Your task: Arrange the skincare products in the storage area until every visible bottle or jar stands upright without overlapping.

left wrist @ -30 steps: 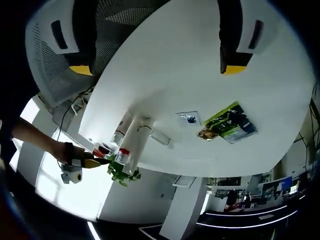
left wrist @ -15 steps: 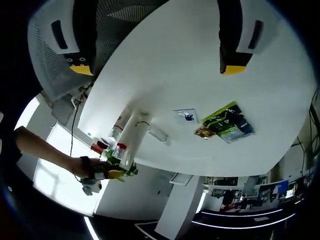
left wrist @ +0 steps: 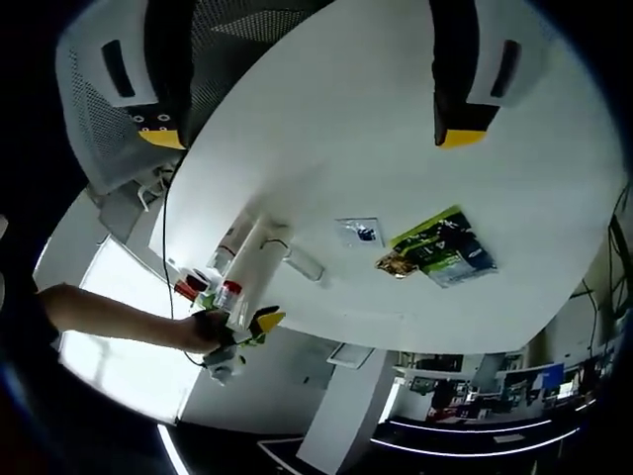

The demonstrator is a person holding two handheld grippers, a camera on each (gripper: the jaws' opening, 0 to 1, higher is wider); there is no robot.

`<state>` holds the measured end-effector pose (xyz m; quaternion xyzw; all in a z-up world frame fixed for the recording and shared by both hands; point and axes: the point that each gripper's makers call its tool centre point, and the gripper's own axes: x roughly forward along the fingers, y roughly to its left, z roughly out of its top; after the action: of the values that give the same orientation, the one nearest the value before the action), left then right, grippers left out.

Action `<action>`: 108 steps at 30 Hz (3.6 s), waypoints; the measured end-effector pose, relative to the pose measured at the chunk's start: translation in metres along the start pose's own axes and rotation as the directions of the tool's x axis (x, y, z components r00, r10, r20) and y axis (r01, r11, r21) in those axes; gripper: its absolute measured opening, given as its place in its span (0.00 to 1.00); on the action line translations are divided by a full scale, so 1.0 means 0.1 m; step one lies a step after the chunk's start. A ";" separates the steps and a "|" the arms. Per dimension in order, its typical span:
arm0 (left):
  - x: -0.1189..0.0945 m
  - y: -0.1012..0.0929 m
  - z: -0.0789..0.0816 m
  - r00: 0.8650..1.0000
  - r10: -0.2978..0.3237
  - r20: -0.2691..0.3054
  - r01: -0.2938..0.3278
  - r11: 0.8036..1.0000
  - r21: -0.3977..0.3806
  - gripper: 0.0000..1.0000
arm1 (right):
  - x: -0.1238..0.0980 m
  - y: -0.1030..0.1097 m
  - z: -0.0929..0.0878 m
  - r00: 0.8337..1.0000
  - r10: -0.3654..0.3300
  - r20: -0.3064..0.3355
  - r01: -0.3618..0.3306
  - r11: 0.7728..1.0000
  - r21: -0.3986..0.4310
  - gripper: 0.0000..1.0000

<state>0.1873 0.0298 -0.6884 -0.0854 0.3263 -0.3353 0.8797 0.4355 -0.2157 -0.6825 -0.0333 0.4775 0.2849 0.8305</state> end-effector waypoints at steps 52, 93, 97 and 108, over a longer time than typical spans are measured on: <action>0.02 0.13 -0.13 0.997 0.041 -0.072 -0.041 0.999 0.002 0.93 | 0.79 -0.03 -0.38 0.941 -0.103 -0.323 -0.037 0.916 -0.400 0.21; 0.01 -0.04 0.06 1.000 0.016 -0.001 -0.016 1.000 -0.006 0.80 | 0.43 -0.11 -0.27 0.992 -0.043 -0.116 0.012 0.966 -0.260 0.19; 0.03 -0.10 0.13 1.000 0.001 0.014 -0.001 1.000 0.015 0.77 | 0.27 -0.14 -0.14 0.999 -0.027 -0.045 0.017 0.979 -0.204 0.19; 0.05 -0.19 0.20 1.000 -0.011 0.009 0.011 0.999 0.042 0.75 | -0.34 0.02 0.34 0.958 0.086 0.274 -0.101 0.994 0.043 0.19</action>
<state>0.1930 0.0109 -0.6685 -0.0702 0.3145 -0.3464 0.8810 0.4483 -0.2179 -0.6360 0.0521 0.3680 0.3121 0.8744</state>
